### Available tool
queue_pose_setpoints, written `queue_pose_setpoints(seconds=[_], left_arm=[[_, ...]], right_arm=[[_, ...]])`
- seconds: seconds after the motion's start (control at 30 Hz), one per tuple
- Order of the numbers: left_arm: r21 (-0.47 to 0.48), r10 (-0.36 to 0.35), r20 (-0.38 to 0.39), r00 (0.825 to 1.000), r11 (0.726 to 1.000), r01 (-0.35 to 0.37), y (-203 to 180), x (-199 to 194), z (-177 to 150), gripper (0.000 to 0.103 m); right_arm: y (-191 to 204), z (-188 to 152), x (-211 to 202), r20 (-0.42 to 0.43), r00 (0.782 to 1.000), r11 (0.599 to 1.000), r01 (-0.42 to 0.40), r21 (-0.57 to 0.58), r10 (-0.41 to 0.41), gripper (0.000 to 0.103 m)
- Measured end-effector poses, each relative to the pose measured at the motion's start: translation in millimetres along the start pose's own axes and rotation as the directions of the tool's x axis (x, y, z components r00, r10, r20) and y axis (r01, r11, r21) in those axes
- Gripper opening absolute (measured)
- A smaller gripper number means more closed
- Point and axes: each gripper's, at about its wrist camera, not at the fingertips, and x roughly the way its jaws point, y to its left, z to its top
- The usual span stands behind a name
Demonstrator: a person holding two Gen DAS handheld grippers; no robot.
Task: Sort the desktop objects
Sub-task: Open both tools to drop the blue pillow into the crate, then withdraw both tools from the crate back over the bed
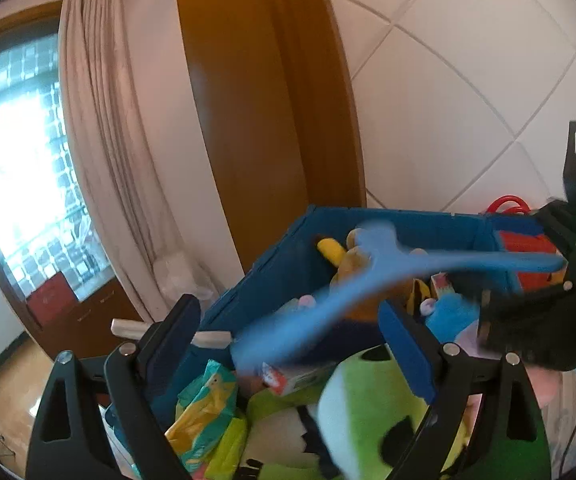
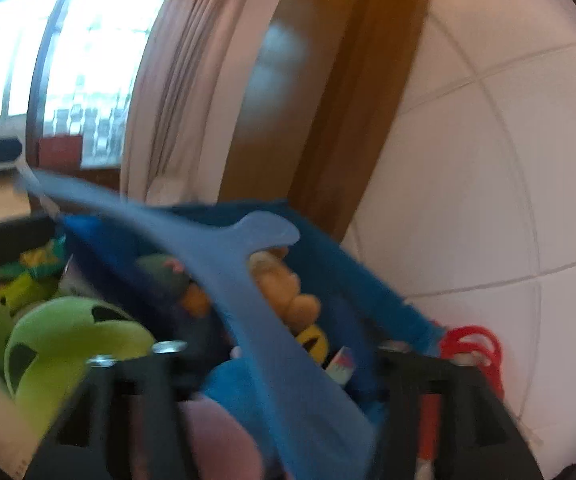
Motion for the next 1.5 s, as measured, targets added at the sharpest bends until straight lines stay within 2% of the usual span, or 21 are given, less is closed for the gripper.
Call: queue_pose_setpoints(seconds=[0.03,0.13,0.23,0.5,0.73,0.8,1.0,1.17,1.3,1.5], left_arm=[[-0.004,-0.006,-0.003,1.0,1.0,0.006,2,1,0,0.092],[-0.011,-0.027,-0.007,1.0,1.0,0.027,6,-6,-3,0.093],[-0.014,-0.055,-0.003,0.998,0.998,0.055,6,-14,-8,0.098],[-0.037,-0.082,0.025,0.996,0.996,0.083,-7,-64,-25,0.099],[-0.081,-0.049,0.043,0.998,0.995,0.053,-23,-141,-59,0.1],[-0.097,-0.057,0.037,0.998,0.993,0.06,-33,-169,-77,0.103],[-0.125,-0.099,0.011,0.995,0.987,0.1,-61,-241,-128,0.103],[-0.131,-0.184,0.002,0.983,0.974,0.183,-77,-286,-162,0.103],[-0.102,-0.209,0.019,0.978,0.972,0.21,-87,-315,-180,0.103],[-0.045,-0.272,0.039,0.962,0.961,0.273,-78,-349,-196,0.103]], right_arm=[[3,0,1,-0.014,1.0,1.0,0.005,-0.012,-0.005,0.103],[4,0,-4,-0.026,0.999,0.999,0.02,-0.026,-0.021,0.103],[2,-5,-21,-0.023,0.999,0.999,0.039,-0.018,-0.039,0.103],[-2,-23,-76,0.004,0.995,0.995,0.1,0.029,-0.1,0.103],[5,-58,-163,0.078,0.993,0.993,0.086,0.085,-0.093,0.103],[9,-74,-189,0.092,0.992,0.992,0.076,0.104,-0.086,0.103],[23,-137,-279,0.111,0.992,0.983,0.042,0.18,-0.063,0.103],[28,-180,-343,0.069,0.993,0.952,0.074,0.298,-0.099,0.103],[41,-215,-391,0.034,0.99,0.914,0.11,0.389,-0.134,0.103],[73,-244,-427,-0.027,0.977,0.856,0.197,0.477,-0.21,0.103]])
